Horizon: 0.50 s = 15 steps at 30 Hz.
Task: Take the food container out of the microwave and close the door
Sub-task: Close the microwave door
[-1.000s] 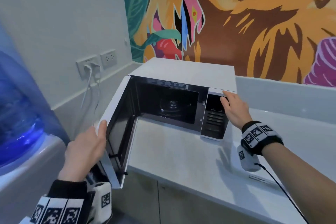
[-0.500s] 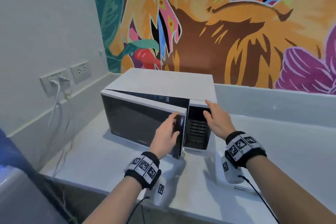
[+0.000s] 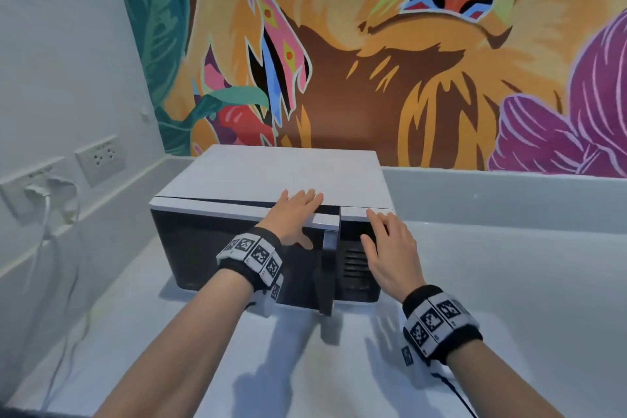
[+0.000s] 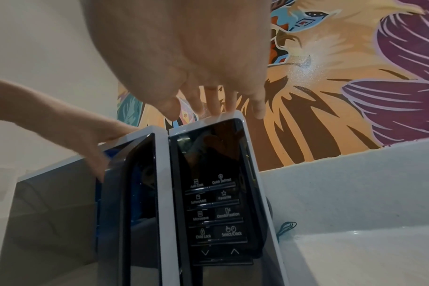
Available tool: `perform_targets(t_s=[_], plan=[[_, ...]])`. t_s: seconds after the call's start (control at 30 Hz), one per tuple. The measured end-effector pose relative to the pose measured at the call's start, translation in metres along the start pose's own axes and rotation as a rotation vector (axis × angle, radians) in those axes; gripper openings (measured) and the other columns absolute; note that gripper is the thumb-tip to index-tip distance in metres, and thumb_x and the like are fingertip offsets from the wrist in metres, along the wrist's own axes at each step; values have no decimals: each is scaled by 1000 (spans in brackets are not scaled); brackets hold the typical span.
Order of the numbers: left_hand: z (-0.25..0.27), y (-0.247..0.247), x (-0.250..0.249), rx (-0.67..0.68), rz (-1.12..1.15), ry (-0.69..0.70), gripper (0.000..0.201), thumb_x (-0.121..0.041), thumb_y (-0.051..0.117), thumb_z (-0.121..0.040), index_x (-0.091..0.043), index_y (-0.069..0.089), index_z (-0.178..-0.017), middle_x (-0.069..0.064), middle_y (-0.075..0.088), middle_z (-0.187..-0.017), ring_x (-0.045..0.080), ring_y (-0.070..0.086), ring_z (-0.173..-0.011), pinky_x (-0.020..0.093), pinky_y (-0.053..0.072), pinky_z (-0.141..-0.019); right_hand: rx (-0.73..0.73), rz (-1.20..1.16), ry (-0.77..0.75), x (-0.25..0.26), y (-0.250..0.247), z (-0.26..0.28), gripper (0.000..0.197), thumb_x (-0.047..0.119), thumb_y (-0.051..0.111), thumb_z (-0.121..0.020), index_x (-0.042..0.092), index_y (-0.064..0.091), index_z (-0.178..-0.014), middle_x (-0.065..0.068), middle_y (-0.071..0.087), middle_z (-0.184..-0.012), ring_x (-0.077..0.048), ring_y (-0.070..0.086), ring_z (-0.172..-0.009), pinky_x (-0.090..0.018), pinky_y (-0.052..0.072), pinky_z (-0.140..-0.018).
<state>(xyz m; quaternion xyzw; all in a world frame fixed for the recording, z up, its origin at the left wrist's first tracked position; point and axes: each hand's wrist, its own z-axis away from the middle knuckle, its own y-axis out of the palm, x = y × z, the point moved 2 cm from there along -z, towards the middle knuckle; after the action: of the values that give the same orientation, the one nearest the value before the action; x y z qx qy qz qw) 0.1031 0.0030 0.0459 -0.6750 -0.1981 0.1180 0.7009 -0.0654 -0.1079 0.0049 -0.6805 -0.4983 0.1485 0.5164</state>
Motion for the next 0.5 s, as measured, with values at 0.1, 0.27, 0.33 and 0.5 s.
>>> perform_targets(t_s=[0.1,0.27,0.33,0.5], plan=[[-3,-3,3,-69,106,24,93,-31,73,-78,-15,18,-152,5,27,-157,24,28,-142,42,21,-118,-26,7,19,2,2,0,51,35,35,-96,19,36,-144,-4,46,-140,-24,39,-133,-41,34,-110],[-7,4,4,-172,132,25,78,-27,72,-79,-14,32,-145,7,42,-146,27,41,-132,41,37,-108,-50,11,69,9,6,1,51,35,33,-96,19,35,-145,-6,44,-142,-26,36,-136,-41,31,-112],[-10,7,4,-225,116,16,68,-27,71,-80,-15,39,-139,6,50,-138,27,48,-122,40,43,-99,-43,-2,93,11,8,1,51,35,33,-97,20,33,-146,-6,41,-145,-25,32,-138,-40,29,-114],[-13,12,5,-289,113,12,58,-27,69,-82,-15,44,-132,4,56,-124,27,54,-109,38,46,-88,-22,-28,116,14,6,3,51,34,34,-98,19,33,-147,-8,38,-148,-26,29,-141,-41,26,-116]])
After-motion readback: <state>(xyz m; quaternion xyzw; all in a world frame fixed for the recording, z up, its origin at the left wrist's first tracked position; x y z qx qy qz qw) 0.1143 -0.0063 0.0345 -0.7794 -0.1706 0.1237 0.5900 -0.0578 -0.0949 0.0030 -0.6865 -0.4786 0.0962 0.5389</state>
